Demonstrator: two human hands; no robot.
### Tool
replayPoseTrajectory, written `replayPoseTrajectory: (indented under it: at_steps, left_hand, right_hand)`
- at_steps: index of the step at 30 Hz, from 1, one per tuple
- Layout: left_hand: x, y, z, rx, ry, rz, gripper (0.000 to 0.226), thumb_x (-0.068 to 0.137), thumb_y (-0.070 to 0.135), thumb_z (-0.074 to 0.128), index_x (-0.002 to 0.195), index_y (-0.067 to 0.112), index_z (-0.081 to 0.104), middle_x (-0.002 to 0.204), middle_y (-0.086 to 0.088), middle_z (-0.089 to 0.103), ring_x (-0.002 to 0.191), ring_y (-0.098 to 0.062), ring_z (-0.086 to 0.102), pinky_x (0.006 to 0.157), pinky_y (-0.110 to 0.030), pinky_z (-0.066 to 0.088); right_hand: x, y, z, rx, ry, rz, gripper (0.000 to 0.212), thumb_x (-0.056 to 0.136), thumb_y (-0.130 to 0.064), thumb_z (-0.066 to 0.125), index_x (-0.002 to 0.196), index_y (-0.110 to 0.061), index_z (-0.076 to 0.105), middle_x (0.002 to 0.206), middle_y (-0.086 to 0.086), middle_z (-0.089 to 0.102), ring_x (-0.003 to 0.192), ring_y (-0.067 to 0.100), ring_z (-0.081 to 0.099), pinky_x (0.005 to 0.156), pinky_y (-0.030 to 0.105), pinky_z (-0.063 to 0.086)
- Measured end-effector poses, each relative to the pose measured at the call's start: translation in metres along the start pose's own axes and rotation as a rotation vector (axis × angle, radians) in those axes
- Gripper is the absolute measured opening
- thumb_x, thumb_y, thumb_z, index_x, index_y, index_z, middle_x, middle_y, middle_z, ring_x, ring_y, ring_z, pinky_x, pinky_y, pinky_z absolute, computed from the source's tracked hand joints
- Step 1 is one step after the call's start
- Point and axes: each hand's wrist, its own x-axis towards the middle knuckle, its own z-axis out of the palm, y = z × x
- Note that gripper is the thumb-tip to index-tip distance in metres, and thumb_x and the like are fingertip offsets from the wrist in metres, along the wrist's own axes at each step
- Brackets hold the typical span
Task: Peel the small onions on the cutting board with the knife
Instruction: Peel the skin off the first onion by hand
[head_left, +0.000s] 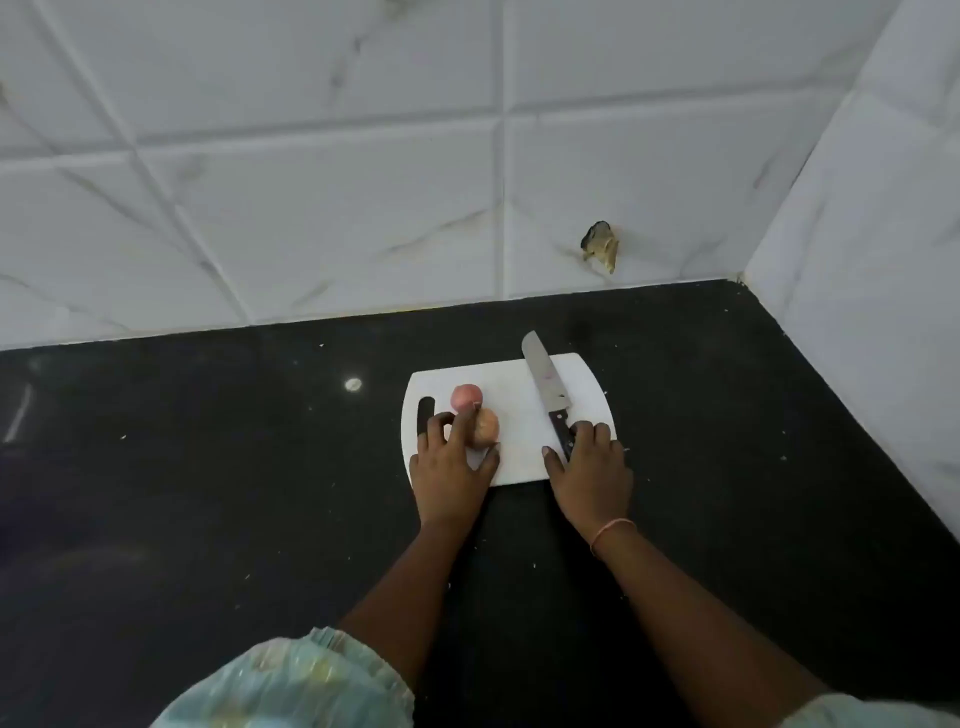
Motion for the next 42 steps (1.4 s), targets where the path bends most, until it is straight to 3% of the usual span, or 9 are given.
replayPoseTrajectory:
  at_steps: [7,11,16,18,20,23,26,34,42]
  left_hand:
    - [0.002,-0.004,-0.003,-0.136,0.011,-0.07,0.062,0.082,0.045,0.074,0.134,0.021,0.05,0.125,0.0,0.061,0.112,-0.023,0.056,0.089,-0.039,0.045]
    - [-0.001,-0.006,-0.011,-0.414,0.051,-0.159,0.057,0.081,0.052,0.072,0.127,0.034,0.044,0.132,0.006,0.058,0.098,-0.008,0.058,0.082,-0.035,0.052]
    - [-0.008,0.002,-0.027,-0.71,0.021,-0.112,0.036,0.093,0.047,0.055,0.126,0.05,0.043,0.149,0.019,0.04,0.123,0.008,0.048,0.09,-0.008,0.042]
    - [-0.005,0.018,-0.035,-0.917,-0.059,-0.245,0.024,0.092,0.05,0.044,0.115,0.053,0.049,0.134,0.005,0.055,0.107,-0.006,0.057,0.086,-0.02,0.048]
    - [0.0,0.037,-0.043,-1.113,-0.159,-0.38,0.033,0.093,0.053,0.037,0.102,0.034,0.062,0.094,-0.003,0.065,0.077,-0.014,0.055,0.068,-0.03,0.046]
    - [0.003,0.07,-0.054,-1.283,-0.345,-0.439,0.051,0.105,0.044,0.028,0.093,0.02,0.071,0.08,-0.008,0.066,0.069,-0.018,0.053,0.064,-0.032,0.041]
    - [0.006,0.092,-0.057,-1.344,-0.476,-0.412,0.046,0.107,0.038,0.029,0.111,0.011,0.066,0.092,-0.006,0.073,0.09,-0.018,0.069,0.08,-0.032,0.051]
    - [0.006,0.123,-0.061,-1.465,-0.587,-0.457,0.043,0.104,0.043,0.038,0.12,0.013,0.064,0.117,-0.012,0.07,0.118,-0.024,0.065,0.099,-0.038,0.051]
    - [0.016,0.15,-0.05,-1.285,-0.524,-0.267,0.039,0.105,0.039,0.034,0.123,0.015,0.059,0.105,-0.013,0.066,0.101,-0.024,0.062,0.086,-0.043,0.047]
  right_hand:
    - [-0.001,0.006,-0.003,0.069,-0.001,-0.035,0.021,0.091,-0.028,0.058,0.103,-0.014,0.05,0.105,0.005,0.055,0.096,0.024,0.052,0.074,0.04,0.05]
    - [-0.013,0.009,-0.003,0.101,0.008,-0.099,0.02,0.086,-0.032,0.063,0.095,-0.017,0.051,0.095,0.0,0.054,0.09,0.021,0.048,0.074,0.039,0.047]
    - [-0.021,0.011,-0.005,0.113,-0.022,-0.114,0.025,0.084,-0.036,0.066,0.096,-0.018,0.052,0.098,0.0,0.053,0.096,0.024,0.05,0.077,0.036,0.044]
    - [-0.019,0.006,-0.013,0.113,-0.023,-0.059,0.035,0.086,-0.043,0.065,0.109,-0.019,0.055,0.112,0.003,0.052,0.107,0.025,0.047,0.083,0.039,0.045]
    - [-0.018,-0.006,-0.029,0.223,0.039,-0.093,0.038,0.089,-0.045,0.062,0.12,-0.023,0.054,0.121,0.0,0.052,0.112,0.021,0.047,0.088,0.038,0.045]
    - [-0.018,-0.028,-0.061,0.693,-0.023,-0.223,0.039,0.094,-0.04,0.058,0.131,-0.029,0.05,0.126,-0.014,0.052,0.113,0.007,0.052,0.087,0.018,0.047]
    - [-0.017,-0.04,-0.081,0.83,-0.147,-0.284,0.046,0.094,-0.039,0.056,0.139,-0.031,0.046,0.132,-0.018,0.05,0.123,-0.001,0.047,0.092,0.008,0.042]
    - [-0.007,-0.036,-0.104,0.926,-0.125,-0.328,0.03,0.101,-0.028,0.048,0.129,-0.02,0.05,0.124,-0.014,0.056,0.119,0.004,0.054,0.098,0.021,0.047]
    - [0.009,-0.03,-0.112,1.082,0.0,-0.188,0.015,0.101,-0.02,0.047,0.111,-0.013,0.056,0.105,-0.001,0.066,0.098,0.013,0.067,0.08,0.027,0.056]
